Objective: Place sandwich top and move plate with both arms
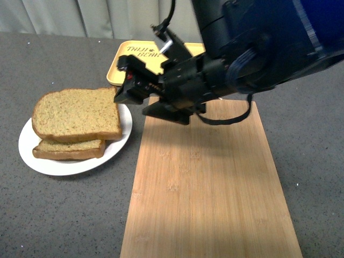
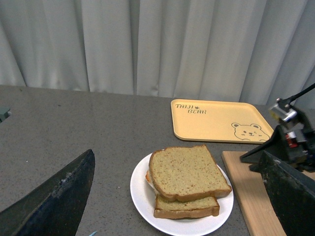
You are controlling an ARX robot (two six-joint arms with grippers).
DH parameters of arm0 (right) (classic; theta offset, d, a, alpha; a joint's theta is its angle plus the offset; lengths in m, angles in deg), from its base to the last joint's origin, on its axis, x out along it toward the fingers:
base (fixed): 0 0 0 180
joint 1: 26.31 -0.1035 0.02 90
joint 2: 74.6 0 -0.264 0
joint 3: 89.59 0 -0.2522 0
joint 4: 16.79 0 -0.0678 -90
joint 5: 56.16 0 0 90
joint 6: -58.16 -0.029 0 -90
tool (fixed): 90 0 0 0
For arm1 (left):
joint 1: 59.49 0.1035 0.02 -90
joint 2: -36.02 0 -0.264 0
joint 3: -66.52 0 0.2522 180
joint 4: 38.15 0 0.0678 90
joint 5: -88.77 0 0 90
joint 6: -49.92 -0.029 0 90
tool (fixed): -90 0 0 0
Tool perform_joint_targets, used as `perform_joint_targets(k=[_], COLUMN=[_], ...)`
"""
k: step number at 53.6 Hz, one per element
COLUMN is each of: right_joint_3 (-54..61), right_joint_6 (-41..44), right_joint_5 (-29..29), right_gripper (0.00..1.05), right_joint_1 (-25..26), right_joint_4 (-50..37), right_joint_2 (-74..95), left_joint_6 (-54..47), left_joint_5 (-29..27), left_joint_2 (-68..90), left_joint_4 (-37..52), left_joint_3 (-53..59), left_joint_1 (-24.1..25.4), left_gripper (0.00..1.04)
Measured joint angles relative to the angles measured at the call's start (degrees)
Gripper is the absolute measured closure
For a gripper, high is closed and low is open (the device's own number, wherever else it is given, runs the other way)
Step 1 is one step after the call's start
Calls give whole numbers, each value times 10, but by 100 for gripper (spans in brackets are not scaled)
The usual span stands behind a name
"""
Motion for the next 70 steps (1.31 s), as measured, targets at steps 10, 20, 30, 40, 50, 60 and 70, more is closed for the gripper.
perform_joint_targets(k=[10,20,30,40,50,60,70], right_joint_3=[81,230,422,534,605,655,689], right_joint_6=[47,196,280,294,298,298,298], right_joint_5=[-31,-416,-559,-519,-482,-457,-426], right_gripper=[9,30,64,94,104,104,104], right_joint_1=[37,23,80,125,157,186,215], right_joint_4=[-10,-390,-654,-655,-632,-589,-455], right_joint_2=[-75,-70,-199,-290,-385,-474,-634], left_joint_6=[0,0,0,0,0,0,0], left_joint_5=[0,2,-2,0,-1,0,0], left_joint_2=[0,0,0,0,-1,0,0], left_joint_4=[0,0,-1,-1,-1,-1,-1], left_joint_3=[0,0,0,0,0,0,0], left_joint_1=[0,0,0,0,0,0,0], left_gripper=[7,7,7,7,7,7,7])
